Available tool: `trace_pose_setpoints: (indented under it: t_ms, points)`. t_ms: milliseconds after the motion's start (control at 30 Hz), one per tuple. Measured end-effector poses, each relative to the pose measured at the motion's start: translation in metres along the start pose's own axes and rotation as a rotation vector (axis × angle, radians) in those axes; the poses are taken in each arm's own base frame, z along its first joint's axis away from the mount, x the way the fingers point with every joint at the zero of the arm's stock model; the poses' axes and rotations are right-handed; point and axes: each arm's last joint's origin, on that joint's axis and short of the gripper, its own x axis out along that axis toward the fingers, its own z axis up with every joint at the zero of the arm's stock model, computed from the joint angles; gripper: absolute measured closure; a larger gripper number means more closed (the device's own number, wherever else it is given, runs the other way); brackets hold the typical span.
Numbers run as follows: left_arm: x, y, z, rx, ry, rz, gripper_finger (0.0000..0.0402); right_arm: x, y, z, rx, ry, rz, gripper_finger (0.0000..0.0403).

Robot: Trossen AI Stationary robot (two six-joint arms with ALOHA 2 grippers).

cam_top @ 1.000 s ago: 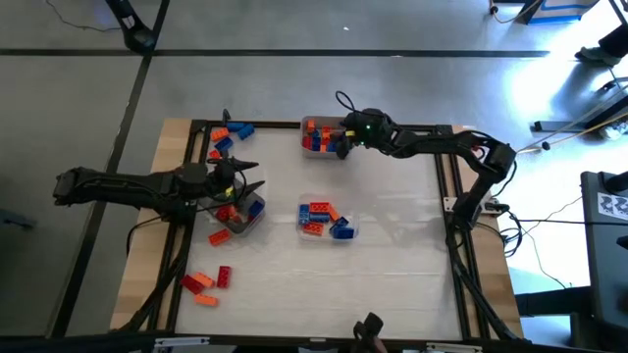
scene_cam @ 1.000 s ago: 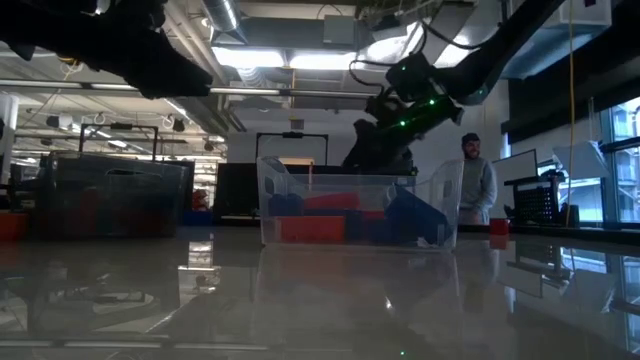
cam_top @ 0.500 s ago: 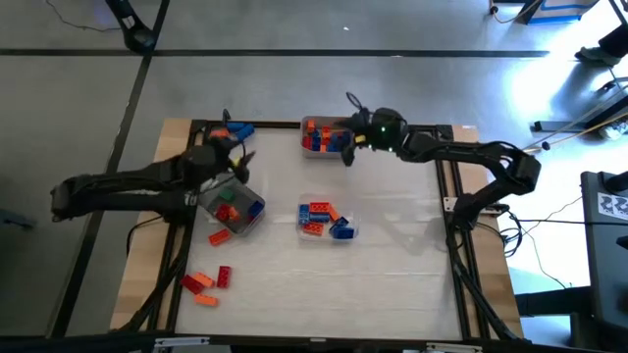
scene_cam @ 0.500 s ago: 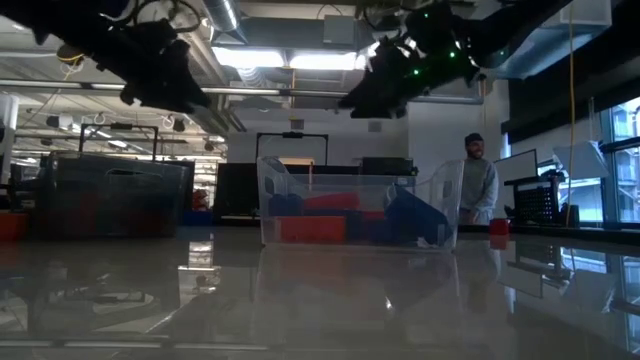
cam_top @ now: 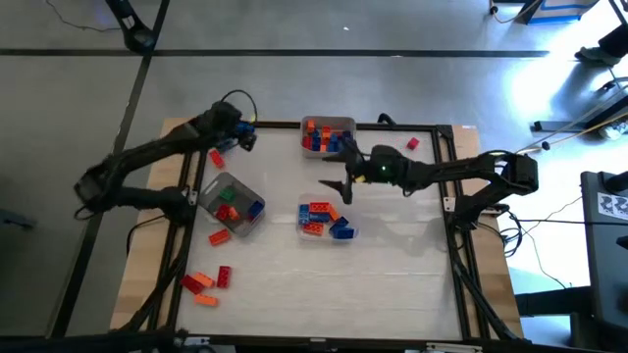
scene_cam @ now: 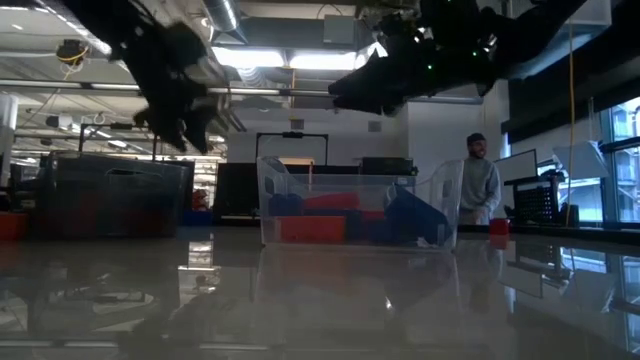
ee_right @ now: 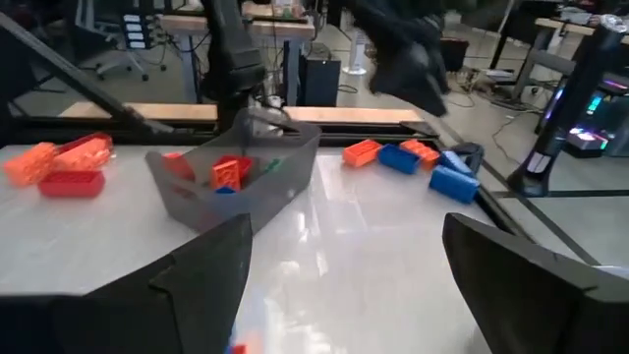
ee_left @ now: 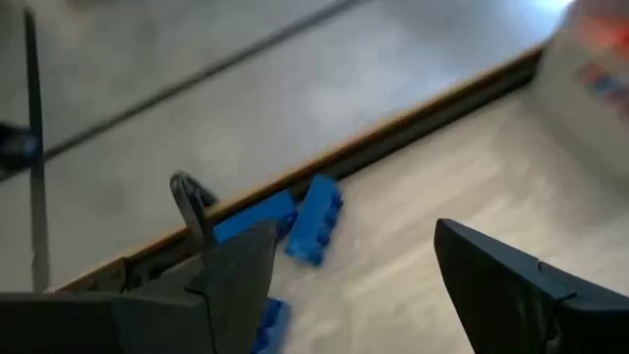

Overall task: Sort blocks by size
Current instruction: Put the big blue game piece into the transparent bin

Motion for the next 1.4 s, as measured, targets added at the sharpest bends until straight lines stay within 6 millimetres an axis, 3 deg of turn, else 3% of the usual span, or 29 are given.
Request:
trace_pose_setpoints:
  t_ms: [267, 500, 1033, 1400]
  points:
    - [0.072, 0.014, -0.002, -0.027, 0.204, -0.047, 0.0137, 0.005, 0.023, -0.008, -0.012, 0.032, 0.0, 0.0072]
    - [0.107, 0.016, -0.016, 0.005, 0.299, -0.041, 0.0137, 0.013, 0.025, -0.018, -0.011, 0.033, -0.001, 0.0072]
    - [0.13, 0.009, -0.027, 0.095, 0.336, -0.092, 0.0147, 0.016, 0.026, -0.022, 0.01, 0.042, 0.001, 0.0072]
    - [0.131, 0.006, -0.026, 0.122, 0.323, -0.1, 0.0287, 0.016, 0.025, -0.023, 0.012, 0.049, -0.007, 0.0072]
